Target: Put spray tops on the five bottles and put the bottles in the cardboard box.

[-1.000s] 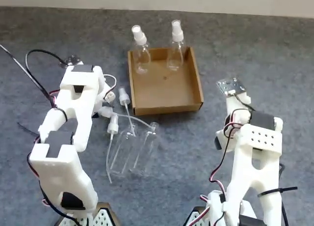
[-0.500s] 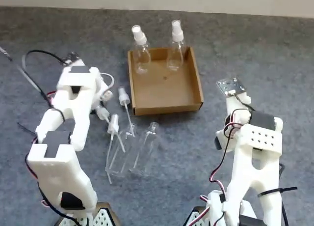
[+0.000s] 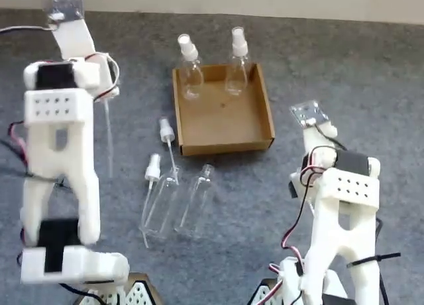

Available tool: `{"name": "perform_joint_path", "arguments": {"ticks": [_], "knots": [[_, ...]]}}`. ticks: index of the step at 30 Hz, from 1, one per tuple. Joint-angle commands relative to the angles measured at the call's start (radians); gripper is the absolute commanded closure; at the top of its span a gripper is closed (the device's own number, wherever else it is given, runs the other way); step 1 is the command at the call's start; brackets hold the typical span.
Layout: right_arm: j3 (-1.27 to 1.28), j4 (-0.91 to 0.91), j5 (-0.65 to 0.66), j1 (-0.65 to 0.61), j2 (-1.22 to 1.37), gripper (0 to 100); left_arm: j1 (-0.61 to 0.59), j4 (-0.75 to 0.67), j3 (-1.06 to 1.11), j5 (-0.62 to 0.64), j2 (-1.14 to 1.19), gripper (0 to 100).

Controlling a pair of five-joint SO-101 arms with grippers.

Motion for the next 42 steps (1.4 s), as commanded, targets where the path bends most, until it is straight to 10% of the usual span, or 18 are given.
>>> {"name": "perform_joint_path", "arguments": {"ticks": [1,12,18,30,42], "knots": [[-0.111,-0.082,0.003,-0.081,-0.094,97.9,-0.002,0.04,-0.044,-0.094,-0.229,99],[-0.005,-0.329,-0.387,-0.493,-0.526,99.5,0.016,0.063,0.153,-0.137,-0.742,99],[0.381,-0.633,-0.427,-0.647,-0.762,99.5,0.274,0.021,0.156,-0.132,-0.94,99],[0.725,-0.691,-0.476,-0.687,-1.125,99.5,0.733,-0.431,0.162,-0.13,-0.753,99],[0.759,-0.647,-0.474,-0.685,-1.222,99.5,0.901,-0.534,0.162,-0.132,-0.555,99]]}}
